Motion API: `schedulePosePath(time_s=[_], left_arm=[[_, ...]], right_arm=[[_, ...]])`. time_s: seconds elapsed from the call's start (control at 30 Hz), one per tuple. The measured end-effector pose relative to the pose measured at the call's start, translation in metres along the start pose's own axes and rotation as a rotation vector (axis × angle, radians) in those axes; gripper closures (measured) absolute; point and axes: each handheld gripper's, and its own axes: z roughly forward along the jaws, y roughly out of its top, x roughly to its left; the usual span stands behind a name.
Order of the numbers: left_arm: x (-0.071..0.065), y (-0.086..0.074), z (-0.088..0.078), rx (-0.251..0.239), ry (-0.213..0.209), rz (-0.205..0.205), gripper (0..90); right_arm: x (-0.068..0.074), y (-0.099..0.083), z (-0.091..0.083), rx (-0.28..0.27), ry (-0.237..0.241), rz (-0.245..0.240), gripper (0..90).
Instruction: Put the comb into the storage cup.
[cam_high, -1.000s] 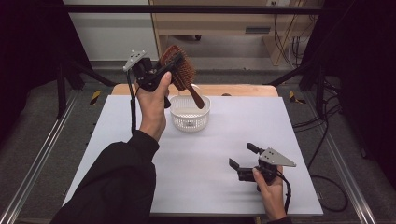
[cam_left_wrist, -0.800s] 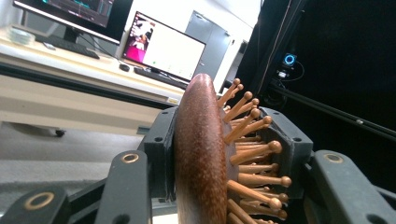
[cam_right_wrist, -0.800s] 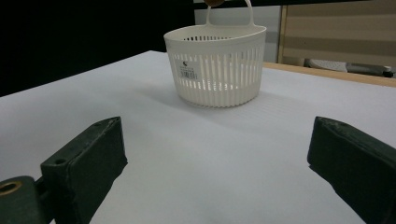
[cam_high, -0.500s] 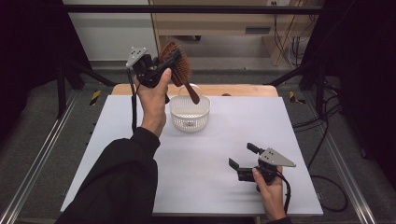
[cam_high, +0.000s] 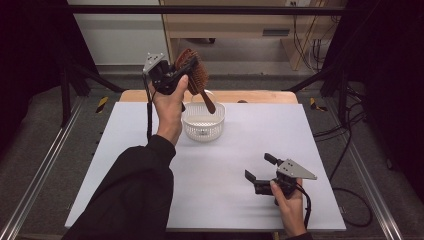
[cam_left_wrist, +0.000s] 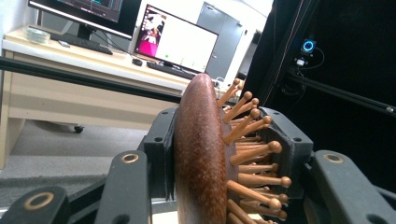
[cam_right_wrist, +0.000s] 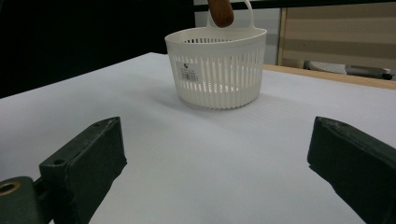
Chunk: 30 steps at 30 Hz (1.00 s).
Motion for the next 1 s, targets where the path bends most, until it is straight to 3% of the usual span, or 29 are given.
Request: schedulePosePath(time_s=[0.2, 0.4, 0.63, 1.0], left_arm=[[0.004, -0.006, 0.005, 0.019, 0.023, 0.008, 50.4], [0.007, -0.01, 0.006, 0.022, 0.029, -0.011, 50.4], [0.01, -0.016, 0.006, 0.035, 0.051, -0.01, 50.4], [0.007, -0.036, 0.01, 0.059, 0.047, -0.022, 50.3]], right_arm=[[0.0, 0.0, -0.001, 0.002, -0.014, -0.014, 4.6], [0.0, 0.0, -0.001, -0.004, -0.037, -0.033, 5.2], [0.0, 0.0, -0.002, -0.004, -0.035, -0.039, 5.2], [0.0, 0.0, -0.003, -0.003, -0.039, -0.034, 5.2]])
